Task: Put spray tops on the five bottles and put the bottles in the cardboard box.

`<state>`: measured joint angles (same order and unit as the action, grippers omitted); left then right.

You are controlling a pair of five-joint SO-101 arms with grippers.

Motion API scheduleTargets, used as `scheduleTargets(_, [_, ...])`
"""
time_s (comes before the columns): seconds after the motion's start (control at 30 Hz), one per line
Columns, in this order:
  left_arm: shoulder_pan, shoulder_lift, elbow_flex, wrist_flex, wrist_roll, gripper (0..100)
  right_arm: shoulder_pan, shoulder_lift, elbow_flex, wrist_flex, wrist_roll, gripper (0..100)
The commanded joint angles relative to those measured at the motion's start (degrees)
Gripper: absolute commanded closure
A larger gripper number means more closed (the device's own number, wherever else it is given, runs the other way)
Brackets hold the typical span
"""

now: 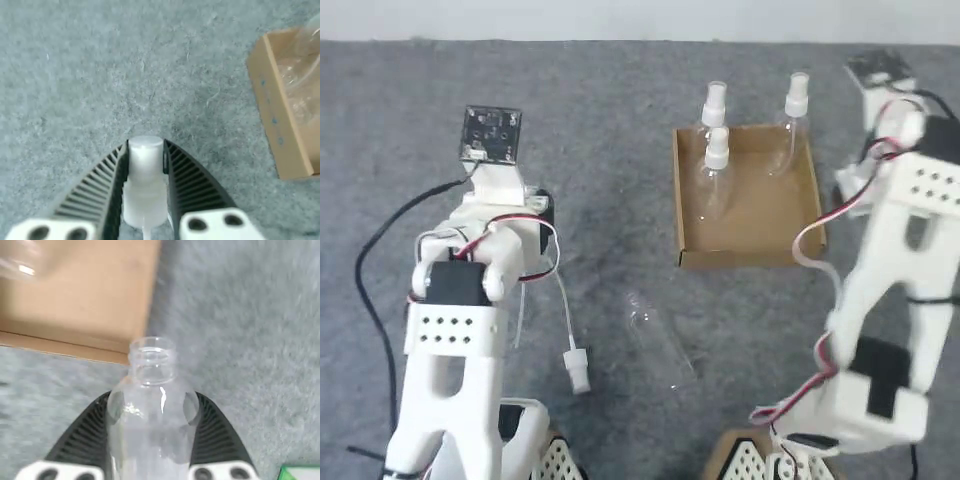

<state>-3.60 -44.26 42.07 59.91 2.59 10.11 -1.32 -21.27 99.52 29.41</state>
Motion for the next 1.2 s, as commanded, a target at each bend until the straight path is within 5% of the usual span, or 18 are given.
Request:
scheduleTargets(0.0, [0.1, -2.5, -8.6, 5.6, -0.8, 99, -9.1, -11.9, 3.6, 1.9, -4.2, 99.2])
scheduleTargets(0.27, [-0.2, -2.5, -17.5, 11.3, -2.3, 99, -32.8, -33.3, 35.0, -16.0, -13.5, 99.2])
scheduleTargets(0.5, [-3.1, -8.6, -25.1, 17.0, -2.4, 99, -48.1, -33.7, 51.7, -35.1, -17.1, 99.2])
scheduleTargets(0.73, [-2.9, -11.0, -24.4, 13.0, -0.4, 99, -52.9, -30.0, 57.5, -41.8, -15.9, 99.2])
scheduleTargets(0.97, [-3.0, -11.4, -24.4, 8.0, 5.9, 99, -55.3, -29.4, 61.2, -44.9, -5.6, 99.2])
scheduleTargets(1.17, [-2.9, -11.4, -24.7, 1.6, 13.4, 99, -60.4, -29.9, 71.3, -67.8, -14.9, 99.2])
